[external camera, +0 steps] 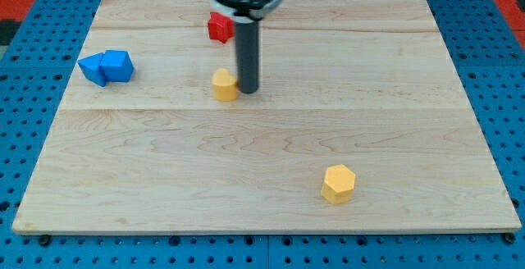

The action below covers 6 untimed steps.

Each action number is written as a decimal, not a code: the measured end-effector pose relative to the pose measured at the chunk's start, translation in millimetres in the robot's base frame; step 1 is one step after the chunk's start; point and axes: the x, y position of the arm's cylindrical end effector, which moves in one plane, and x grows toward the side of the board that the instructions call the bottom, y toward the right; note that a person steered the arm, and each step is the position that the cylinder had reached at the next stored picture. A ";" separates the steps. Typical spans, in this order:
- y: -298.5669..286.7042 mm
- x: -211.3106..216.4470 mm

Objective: Point your arm towards center

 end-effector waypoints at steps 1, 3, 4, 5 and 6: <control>-49.4 -0.3; -131.3 -0.3; -106.2 11.0; -11.5 45.3; 69.4 68.3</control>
